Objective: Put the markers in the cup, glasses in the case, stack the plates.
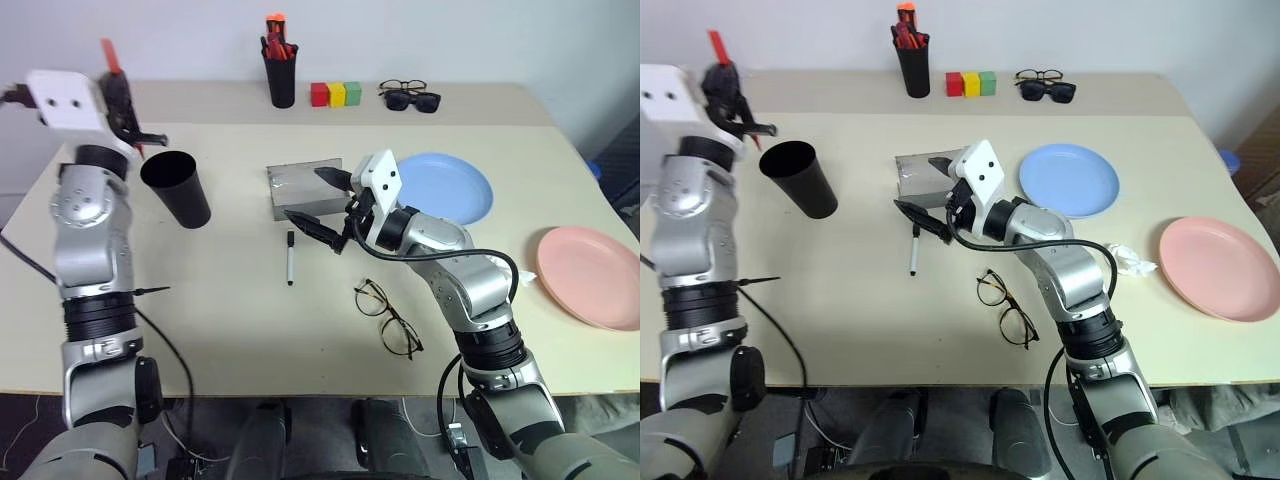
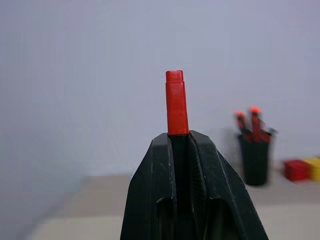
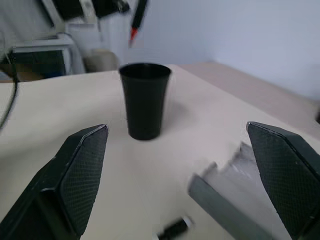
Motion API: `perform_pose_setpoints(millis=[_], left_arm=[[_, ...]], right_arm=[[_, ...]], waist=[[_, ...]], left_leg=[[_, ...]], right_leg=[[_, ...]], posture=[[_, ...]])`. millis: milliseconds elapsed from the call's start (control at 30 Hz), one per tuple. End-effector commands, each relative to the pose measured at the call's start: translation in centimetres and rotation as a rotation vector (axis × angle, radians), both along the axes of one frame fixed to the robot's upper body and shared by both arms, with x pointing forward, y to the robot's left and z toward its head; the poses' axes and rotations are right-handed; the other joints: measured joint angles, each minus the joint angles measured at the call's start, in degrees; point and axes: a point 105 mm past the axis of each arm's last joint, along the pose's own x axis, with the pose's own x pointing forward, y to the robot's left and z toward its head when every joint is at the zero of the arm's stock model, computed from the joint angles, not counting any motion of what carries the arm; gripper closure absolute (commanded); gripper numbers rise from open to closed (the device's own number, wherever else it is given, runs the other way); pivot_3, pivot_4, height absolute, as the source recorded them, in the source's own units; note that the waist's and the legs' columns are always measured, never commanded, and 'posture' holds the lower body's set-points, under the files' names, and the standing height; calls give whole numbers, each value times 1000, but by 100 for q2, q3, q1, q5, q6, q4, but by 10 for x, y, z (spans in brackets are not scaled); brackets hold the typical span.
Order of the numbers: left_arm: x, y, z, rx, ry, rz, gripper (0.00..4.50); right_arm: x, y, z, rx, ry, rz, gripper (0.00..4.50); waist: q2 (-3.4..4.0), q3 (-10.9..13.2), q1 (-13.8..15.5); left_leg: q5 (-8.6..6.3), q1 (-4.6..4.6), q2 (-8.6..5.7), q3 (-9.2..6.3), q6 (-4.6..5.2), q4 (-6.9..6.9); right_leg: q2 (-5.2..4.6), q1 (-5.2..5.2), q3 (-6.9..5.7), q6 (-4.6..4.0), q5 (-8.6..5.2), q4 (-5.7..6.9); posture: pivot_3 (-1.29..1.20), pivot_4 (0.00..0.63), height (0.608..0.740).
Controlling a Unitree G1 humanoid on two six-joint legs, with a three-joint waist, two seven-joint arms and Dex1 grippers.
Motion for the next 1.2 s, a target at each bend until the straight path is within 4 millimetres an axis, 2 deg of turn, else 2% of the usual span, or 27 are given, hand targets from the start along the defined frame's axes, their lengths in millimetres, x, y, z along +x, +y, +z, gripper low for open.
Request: perform_pose_setpoints(millis=[33,133,200,233,333,400,467,533,567,600,633,667,700,767,800,933,1033,1133,1200], left_arm=[[-5,5,5,38,-49,44,4431],[-1,6,-15,29,-12,49,4431],[0,5,-22,24,0,55,3631],[0,6,-25,12,4,61,3395],[-3,7,-22,-33,-20,65,1975],[-8,3,-12,-77,-63,38,1975],[-15,-19,2,-90,-97,-71,1975],[-22,-54,3,-61,-47,-256,1975],[-25,-75,-8,-28,37,-354,1549],[-27,-88,-16,-6,101,-415,1396],[-29,-96,-29,24,186,-447,1062],[-31,-106,-49,72,310,-482,499],[-33,-112,-76,119,467,-487,118],[-41,-118,-120,153,730,-483,45],[-45,-121,-129,118,799,-497,45],[-51,-133,-144,83,944,-512,45],[-47,-132,-160,90,1051,-452,45],[-44,-137,-166,63,1098,-455,45],[-41,-142,-168,38,1105,-467,546]], right_arm=[[-6,1,12,22,-62,14,0],[-8,0,18,63,-62,12,0],[-8,0,19,73,-64,10,0],[-8,0,20,73,-64,10,0],[-8,-1,20,69,-68,5,0],[-7,-3,20,66,-68,0,0],[-5,-5,19,54,-68,-9,0],[-5,-8,18,45,-69,-15,0],[-4,-10,18,41,-69,-21,0],[-3,-11,17,39,-69,-24,0],[-3,-12,17,38,-69,-28,0],[-2,-14,18,35,-70,-34,0],[-1,-17,18,31,-70,-38,0],[0,-22,18,20,-69,-40,0],[0,-24,18,15,-69,-38,0],[-2,-25,17,3,-65,-22,0],[-7,-22,16,3,-56,4,0],[-13,-19,12,-7,-44,36,0],[-15,-17,9,-17,-40,44,0]], waist=[[1,0,-84],[1,0,-88],[1,0,-70],[1,0,-63],[0,0,-37],[0,0,-35],[0,1,-36],[0,1,-41],[0,1,-44],[1,0,-50],[6,0,-59],[7,0,-62],[7,0,-76],[18,6,-108],[21,8,-109],[17,9,-73],[17,9,-67],[17,9,-64],[19,6,-54]], left_leg=[[0,1,0,-1,0,1],[0,4,0,0,0,3],[0,5,0,-1,0,5],[0,5,0,-1,0,6],[0,3,-2,-2,0,7],[0,3,-2,-2,0,7],[0,3,-2,-3,0,7],[0,2,-2,-3,0,6],[0,2,-2,-3,0,7],[0,2,-2,-3,0,7],[0,3,-2,-3,0,6],[0,6,-2,-2,0,6],[0,9,-2,-2,0,6],[0,12,0,-3,1,6],[-1,14,0,-3,1,5],[-1,10,3,-8,2,7],[0,10,4,-8,1,7],[0,10,3,-8,1,7],[0,10,3,-8,1,6]], right_leg=[[0,0,1,0,0,4],[0,1,2,0,0,9],[0,2,2,0,0,11],[-1,4,2,0,0,10],[-2,6,1,0,0,7],[-4,7,1,0,0,6],[-4,7,1,0,0,6],[-4,7,1,0,0,6],[-4,8,1,0,0,6],[-4,9,1,0,0,6],[-4,10,1,0,0,5],[-4,13,2,0,0,6],[-3,14,2,0,0,7],[4,13,5,0,0,11],[5,14,6,0,-1,12],[9,12,4,0,-1,11],[9,13,4,-1,-1,10],[8,13,5,0,-1,9],[8,14,4,-1,-1,8]], posture=[[0,150,740],[0,150,740],[0,150,740],[0,150,740],[0,150,740],[0,150,740],[0,150,740],[0,150,740],[0,150,740],[0,150,740],[0,150,740],[0,150,740],[0,150,740],[0,150,740],[0,150,740],[0,150,740],[0,150,740],[0,150,740],[0,150,740]])
